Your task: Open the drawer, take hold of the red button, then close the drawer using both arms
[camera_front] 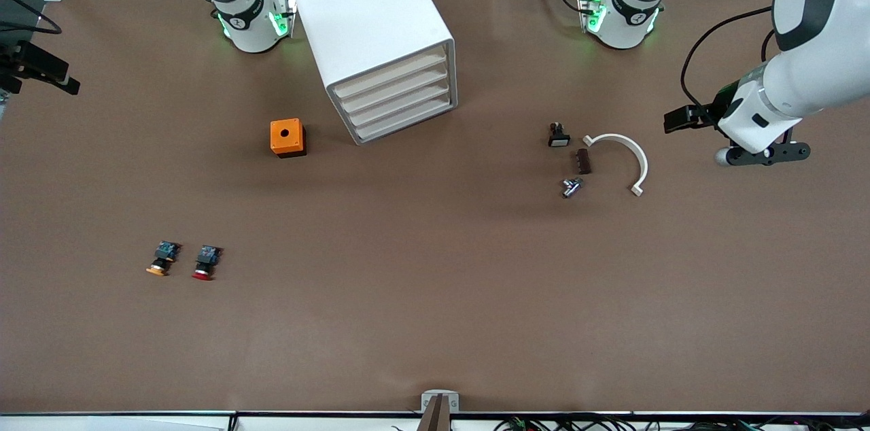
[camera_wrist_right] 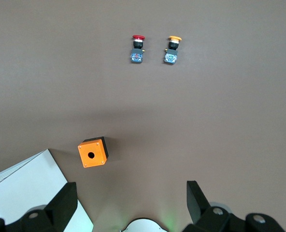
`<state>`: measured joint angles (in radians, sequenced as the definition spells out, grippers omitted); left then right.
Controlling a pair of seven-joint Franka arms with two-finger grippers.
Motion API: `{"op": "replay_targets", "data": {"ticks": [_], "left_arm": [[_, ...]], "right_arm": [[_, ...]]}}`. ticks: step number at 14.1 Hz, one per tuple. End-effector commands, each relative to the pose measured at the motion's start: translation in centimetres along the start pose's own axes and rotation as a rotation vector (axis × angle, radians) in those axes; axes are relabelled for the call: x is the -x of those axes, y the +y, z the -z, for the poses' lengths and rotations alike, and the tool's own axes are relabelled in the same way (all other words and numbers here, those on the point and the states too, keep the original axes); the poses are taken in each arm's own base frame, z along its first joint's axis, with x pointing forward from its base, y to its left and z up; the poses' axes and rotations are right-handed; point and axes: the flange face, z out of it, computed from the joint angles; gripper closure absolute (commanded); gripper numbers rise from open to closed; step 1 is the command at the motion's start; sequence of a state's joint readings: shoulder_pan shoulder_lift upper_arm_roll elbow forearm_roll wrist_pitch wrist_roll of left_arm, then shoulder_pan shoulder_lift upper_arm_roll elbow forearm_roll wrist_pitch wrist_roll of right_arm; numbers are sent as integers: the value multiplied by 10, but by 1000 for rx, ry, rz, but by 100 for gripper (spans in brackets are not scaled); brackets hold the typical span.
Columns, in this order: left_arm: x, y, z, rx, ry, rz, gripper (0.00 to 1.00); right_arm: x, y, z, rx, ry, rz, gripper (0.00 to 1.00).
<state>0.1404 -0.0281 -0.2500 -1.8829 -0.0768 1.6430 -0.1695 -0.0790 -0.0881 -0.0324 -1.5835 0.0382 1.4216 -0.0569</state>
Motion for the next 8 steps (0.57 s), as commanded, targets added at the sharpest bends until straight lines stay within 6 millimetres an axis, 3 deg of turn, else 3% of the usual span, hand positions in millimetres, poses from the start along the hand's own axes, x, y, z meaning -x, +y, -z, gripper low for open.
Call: {"op": "replay_targets", "data": {"ticks": [1, 8], "left_arm": [[12, -5, 4, -17, 37, -26, 0], [10, -19, 10, -5, 50, -14, 0]], "right_arm": [[11, -5, 5, 3, 15, 12, 0], [12, -5, 8, 1, 27, 17, 0]]}}
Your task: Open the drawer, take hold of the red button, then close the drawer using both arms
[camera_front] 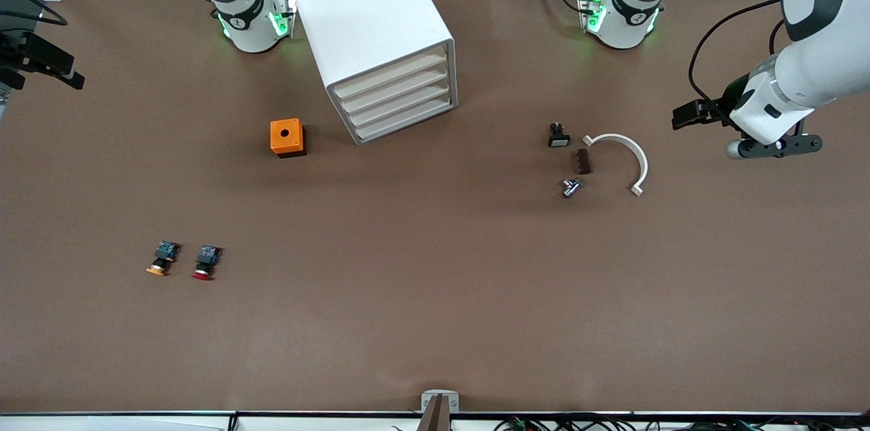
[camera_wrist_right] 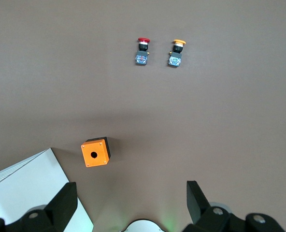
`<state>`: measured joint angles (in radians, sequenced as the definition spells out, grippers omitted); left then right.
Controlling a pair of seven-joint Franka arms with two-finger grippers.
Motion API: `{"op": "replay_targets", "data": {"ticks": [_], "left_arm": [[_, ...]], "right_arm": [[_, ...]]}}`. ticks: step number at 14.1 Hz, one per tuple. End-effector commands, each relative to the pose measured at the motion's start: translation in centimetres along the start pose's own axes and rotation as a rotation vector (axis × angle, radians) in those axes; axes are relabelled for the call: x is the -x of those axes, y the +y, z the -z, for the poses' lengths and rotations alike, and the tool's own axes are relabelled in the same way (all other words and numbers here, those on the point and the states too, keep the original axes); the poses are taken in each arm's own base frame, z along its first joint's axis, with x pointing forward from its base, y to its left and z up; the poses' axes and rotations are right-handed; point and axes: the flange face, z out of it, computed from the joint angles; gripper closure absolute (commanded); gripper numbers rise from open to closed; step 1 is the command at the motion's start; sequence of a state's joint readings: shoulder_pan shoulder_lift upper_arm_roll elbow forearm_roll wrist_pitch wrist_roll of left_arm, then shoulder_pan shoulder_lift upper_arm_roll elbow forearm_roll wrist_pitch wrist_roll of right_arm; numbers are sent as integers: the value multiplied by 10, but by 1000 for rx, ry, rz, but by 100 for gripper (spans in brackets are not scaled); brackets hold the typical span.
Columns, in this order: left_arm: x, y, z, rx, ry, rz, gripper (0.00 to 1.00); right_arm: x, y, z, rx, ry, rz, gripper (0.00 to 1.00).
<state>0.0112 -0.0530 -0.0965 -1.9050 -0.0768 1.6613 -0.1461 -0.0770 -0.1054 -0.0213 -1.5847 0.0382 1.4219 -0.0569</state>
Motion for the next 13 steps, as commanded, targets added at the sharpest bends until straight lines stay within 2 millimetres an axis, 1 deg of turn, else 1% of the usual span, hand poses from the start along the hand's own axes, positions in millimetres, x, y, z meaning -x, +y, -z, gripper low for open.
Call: {"op": "replay_targets", "data": {"ticks": [1, 2, 3, 7, 8, 9, 10, 13], "left_arm": [[5, -6, 8, -14, 34, -13, 0], [5, -6, 11, -13, 41, -11, 0], [4, -5, 24, -10, 64, -13, 0], [7, -4, 75, 0, 114, 2, 0], [8, -9, 88, 4, 131, 9, 0], [7, -15, 97, 6, 150, 17, 0], [7, -18, 105, 10, 167, 18, 0], [-1, -17, 125, 9, 212, 12, 0]], "right_arm": [[6, 3, 1, -1, 15, 5, 0], [6, 2, 1, -1, 18, 6, 0], [6, -1, 1, 0, 18, 12, 0], [6, 0, 1, 0, 18, 11, 0], [7, -1, 2, 0, 18, 12, 0], [6, -2, 0, 0, 14, 15, 0], [6, -2, 0, 0, 16, 15, 0], [6, -3, 0, -2, 14, 15, 0]]}}
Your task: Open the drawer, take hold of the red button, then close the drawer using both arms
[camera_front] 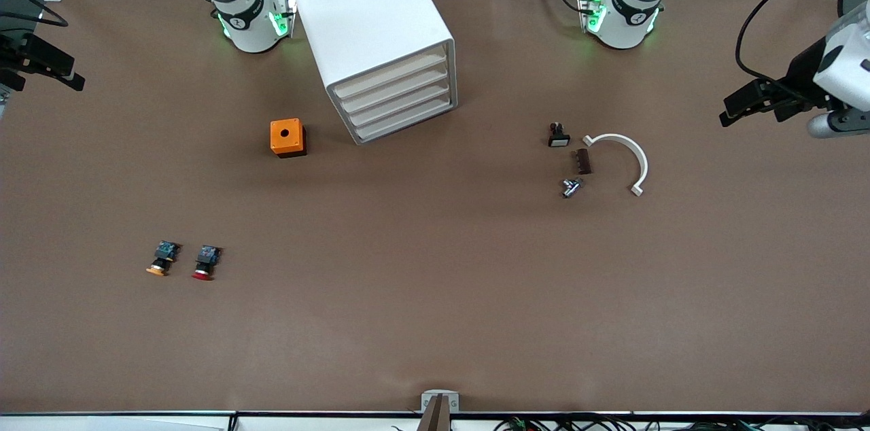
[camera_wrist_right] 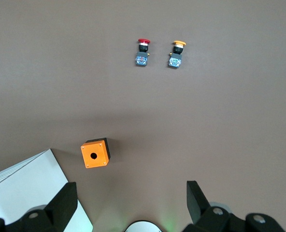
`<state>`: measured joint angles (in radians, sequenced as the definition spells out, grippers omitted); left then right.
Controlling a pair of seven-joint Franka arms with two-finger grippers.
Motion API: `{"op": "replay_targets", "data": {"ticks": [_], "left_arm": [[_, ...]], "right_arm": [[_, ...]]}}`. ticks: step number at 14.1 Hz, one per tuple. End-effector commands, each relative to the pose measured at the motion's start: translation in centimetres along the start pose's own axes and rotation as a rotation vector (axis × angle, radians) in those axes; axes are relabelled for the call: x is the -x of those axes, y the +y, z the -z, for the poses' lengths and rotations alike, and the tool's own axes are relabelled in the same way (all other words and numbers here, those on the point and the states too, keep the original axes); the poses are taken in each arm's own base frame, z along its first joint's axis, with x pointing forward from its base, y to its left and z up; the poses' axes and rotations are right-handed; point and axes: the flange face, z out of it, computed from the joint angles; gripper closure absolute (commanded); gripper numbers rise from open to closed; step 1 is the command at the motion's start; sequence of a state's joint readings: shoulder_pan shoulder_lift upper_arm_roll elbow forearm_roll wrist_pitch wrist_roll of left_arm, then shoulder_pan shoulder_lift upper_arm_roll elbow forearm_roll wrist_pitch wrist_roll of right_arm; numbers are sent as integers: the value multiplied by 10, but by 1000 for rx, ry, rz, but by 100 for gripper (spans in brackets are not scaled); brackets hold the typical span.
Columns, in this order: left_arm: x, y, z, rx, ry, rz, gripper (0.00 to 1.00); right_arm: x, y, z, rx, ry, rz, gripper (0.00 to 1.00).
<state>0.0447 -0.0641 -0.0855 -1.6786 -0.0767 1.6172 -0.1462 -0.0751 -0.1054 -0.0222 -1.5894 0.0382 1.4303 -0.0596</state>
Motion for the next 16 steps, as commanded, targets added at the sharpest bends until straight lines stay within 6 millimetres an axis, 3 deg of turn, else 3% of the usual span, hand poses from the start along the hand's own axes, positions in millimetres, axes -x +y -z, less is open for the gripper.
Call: {"op": "replay_targets", "data": {"ticks": [1, 6, 16], "left_arm": [[-8, 1, 14, -25, 21, -23, 0], [-11, -4, 16, -85, 28, -133, 0], [-11, 1, 15, -80, 28, -114, 0]], "right_arm": [[7, -2, 2, -2, 9, 11, 0], [7, -1, 1, -13, 13, 4, 0], [7, 0, -1, -13, 7, 4, 0]]}}
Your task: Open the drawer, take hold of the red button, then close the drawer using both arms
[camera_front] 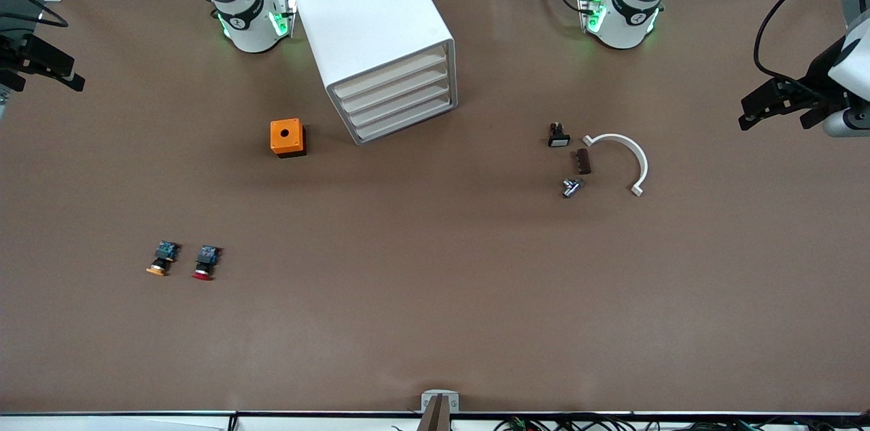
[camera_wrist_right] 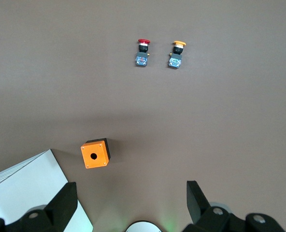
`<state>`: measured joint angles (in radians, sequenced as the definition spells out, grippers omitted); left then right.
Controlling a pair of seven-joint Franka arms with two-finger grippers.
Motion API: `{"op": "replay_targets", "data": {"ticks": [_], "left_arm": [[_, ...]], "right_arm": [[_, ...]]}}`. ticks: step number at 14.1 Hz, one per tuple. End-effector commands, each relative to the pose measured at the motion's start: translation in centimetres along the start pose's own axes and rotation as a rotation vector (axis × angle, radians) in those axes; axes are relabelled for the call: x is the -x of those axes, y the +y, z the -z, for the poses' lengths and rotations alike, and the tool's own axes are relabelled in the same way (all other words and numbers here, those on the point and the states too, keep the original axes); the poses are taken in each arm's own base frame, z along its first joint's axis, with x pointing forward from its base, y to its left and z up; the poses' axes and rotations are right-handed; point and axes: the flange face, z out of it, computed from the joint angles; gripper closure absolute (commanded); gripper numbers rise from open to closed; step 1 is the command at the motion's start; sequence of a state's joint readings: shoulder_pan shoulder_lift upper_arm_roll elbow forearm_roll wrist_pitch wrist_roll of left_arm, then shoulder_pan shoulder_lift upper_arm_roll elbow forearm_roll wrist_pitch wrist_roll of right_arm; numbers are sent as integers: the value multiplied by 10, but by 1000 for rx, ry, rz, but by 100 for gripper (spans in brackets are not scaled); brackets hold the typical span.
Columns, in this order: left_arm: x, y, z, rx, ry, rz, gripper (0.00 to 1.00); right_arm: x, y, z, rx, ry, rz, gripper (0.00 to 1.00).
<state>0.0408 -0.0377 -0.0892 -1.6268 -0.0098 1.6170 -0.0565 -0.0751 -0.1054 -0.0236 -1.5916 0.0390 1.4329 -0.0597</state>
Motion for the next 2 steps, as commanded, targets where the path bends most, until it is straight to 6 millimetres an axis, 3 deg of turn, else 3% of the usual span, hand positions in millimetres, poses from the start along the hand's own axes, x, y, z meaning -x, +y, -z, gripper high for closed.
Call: {"op": "replay_targets", "data": {"ticks": [1, 2], "left_arm": [[-2, 2, 5, -17, -4, -15, 0], [-2, 2, 4, -17, -5, -15, 0]], "right_arm": [[7, 1, 0, -12, 7, 2, 0], [7, 1, 0, -12, 7, 2, 0]]}}
